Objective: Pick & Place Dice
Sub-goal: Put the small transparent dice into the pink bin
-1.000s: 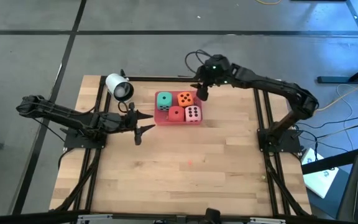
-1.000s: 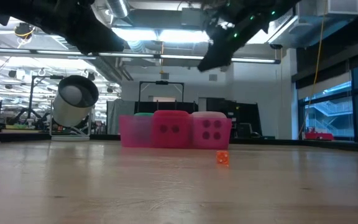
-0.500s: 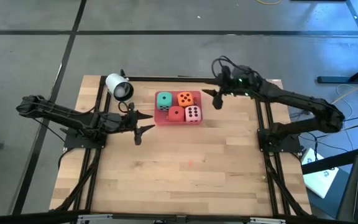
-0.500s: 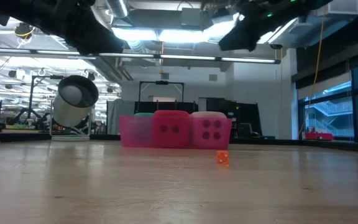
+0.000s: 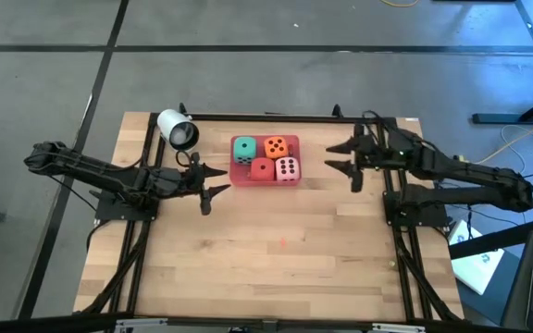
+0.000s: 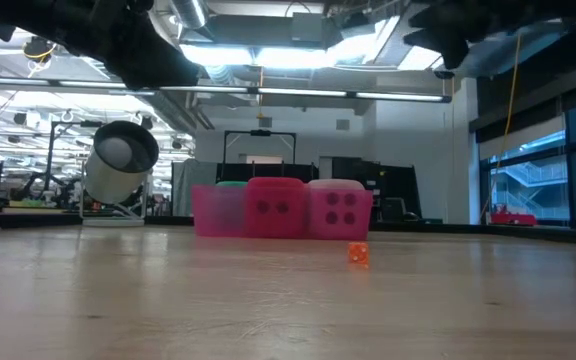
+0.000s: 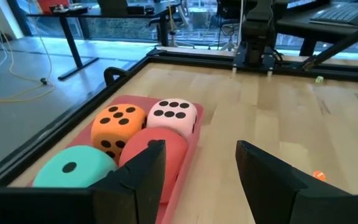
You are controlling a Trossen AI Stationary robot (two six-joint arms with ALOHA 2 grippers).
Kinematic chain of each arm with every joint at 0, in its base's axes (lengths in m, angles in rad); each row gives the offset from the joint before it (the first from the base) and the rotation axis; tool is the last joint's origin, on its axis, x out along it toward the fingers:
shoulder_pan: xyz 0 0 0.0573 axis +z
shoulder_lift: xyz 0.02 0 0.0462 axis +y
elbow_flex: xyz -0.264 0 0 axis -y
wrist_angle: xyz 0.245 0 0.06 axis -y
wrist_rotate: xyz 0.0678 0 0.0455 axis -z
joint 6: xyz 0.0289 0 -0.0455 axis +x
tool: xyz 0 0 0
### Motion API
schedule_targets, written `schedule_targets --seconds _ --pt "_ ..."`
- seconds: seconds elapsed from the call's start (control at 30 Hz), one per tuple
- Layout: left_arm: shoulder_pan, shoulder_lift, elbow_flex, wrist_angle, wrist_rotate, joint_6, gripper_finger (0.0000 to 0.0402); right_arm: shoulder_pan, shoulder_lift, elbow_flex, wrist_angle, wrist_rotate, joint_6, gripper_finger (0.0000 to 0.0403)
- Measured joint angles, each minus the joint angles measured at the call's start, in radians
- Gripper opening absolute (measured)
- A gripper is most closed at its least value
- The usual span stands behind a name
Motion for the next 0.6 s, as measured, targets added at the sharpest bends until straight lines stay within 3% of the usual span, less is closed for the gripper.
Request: schedule_targets --seconds 0.33,0.6 --pt "0.0 0.0 0.0 0.0 0.003 -0.108 0.019 0.179 -0.195 -0.106 -0.049 -0.05 0.133 0.019" --pt "0.0 0.021 0.0 0.056 0.025 -0.108 0.019 0.369 -0.195 -0.107 -0.398 -0.044 0.408 0.019"
